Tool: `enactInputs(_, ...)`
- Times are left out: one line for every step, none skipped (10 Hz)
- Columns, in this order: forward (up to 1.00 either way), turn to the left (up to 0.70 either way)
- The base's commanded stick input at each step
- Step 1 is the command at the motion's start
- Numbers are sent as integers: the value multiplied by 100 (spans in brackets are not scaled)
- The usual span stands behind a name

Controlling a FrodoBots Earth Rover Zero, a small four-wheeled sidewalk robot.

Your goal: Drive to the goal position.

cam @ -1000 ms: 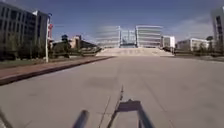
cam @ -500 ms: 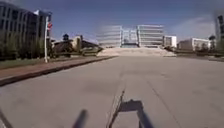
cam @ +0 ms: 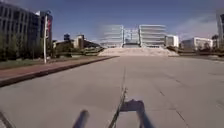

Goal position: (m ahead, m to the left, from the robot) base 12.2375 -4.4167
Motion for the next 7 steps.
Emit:
enactInputs(70, -14)
enactInputs(70, -14)
enactInputs(70, -14)
enactInputs(70, -14)
enactInputs(70, -14)
enactInputs(70, -14)
enactInputs(70, -14)
